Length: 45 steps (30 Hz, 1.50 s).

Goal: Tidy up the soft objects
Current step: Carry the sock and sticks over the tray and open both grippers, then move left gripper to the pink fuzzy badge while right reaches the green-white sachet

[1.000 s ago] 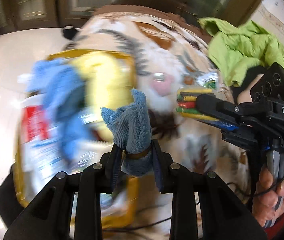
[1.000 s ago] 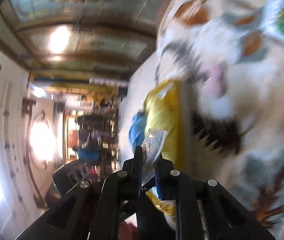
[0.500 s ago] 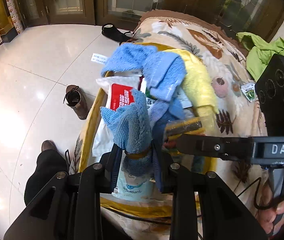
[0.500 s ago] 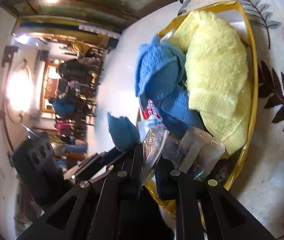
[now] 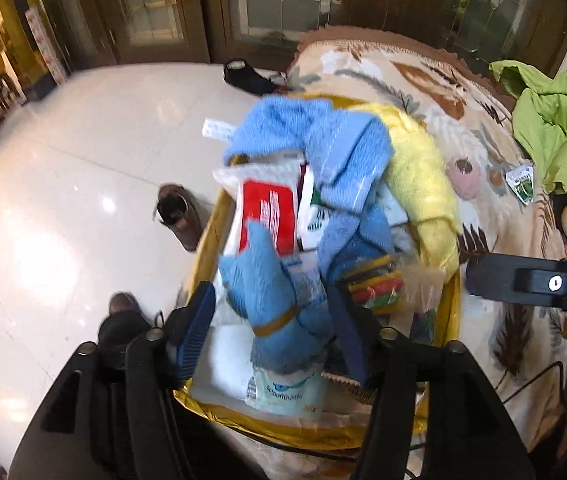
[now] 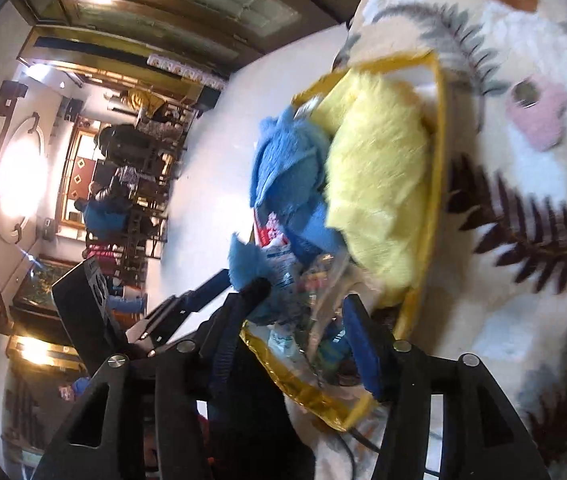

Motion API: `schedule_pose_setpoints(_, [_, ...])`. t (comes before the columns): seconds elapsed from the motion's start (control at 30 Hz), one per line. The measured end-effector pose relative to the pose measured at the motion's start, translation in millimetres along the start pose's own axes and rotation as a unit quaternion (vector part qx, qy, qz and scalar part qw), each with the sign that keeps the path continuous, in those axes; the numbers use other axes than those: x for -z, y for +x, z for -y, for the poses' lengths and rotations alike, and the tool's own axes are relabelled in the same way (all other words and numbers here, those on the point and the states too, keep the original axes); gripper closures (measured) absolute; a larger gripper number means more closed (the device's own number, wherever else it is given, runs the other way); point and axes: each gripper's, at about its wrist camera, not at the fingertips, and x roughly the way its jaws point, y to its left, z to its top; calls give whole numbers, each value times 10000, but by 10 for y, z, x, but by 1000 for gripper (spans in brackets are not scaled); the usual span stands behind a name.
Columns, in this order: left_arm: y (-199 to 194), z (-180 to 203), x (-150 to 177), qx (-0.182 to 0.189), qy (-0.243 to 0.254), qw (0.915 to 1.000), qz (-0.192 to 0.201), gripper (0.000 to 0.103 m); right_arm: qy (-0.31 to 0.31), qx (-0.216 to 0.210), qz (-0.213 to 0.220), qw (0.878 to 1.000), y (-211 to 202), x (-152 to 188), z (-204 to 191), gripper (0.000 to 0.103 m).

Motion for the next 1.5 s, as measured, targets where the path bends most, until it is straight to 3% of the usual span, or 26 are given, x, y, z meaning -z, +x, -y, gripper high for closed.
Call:
schedule_pose_setpoints(0.17, [-139,167,-70,-63,199,9993,310,43,237,-12,346,9991,-371,30,211,44])
schedule_pose_setpoints(0.3, [-208,366,-144,143,339,9987,366,41,566,-79,705,9959,-732,41,497,39])
schedule_pose_setpoints(0.37, [-229,479,-198,269,388,9982,369,41,732,-53,956,9927,-945,28,654,39])
schedule_pose_setpoints(0.5, [-290,780,-273,175,722,9955,587,41,1072,-51,1322,9854,-1268,34,921,38])
schedule_pose_setpoints(0.77, [-232,1270,-399,281,1151,9911,611,41,1469,39,1729,9739,-1696,129,1375,38])
schedule_pose_setpoints(0.87, [-186,1384,-535,505,1137,9908,523,41,1640,82,1891,9681,-1823,139,1546,36])
schedule_pose_setpoints(0.97, [-133,1398,-839,903,797,9922,320,41,1831,159,2032,9617,-1940,110,1724,35])
schedule_pose_setpoints(1.07, [-24,1451,-1071,985,598,9932,182,31,1963,253,2141,9565,-2014,49,1879,34])
schedule_pose_setpoints(1.17, [180,1606,-1197,1207,516,9913,-94,31,2104,284,2212,9518,-2029,-42,2010,33])
schedule_pose_setpoints(1.3, [463,1858,-1217,1252,637,9895,-344,31,2178,445,2241,9489,-2031,-199,2133,32])
schedule_pose_setpoints(1.5, [791,2190,-1088,1249,1194,9829,-636,31,2378,558,2198,9445,-1987,-363,2334,32])
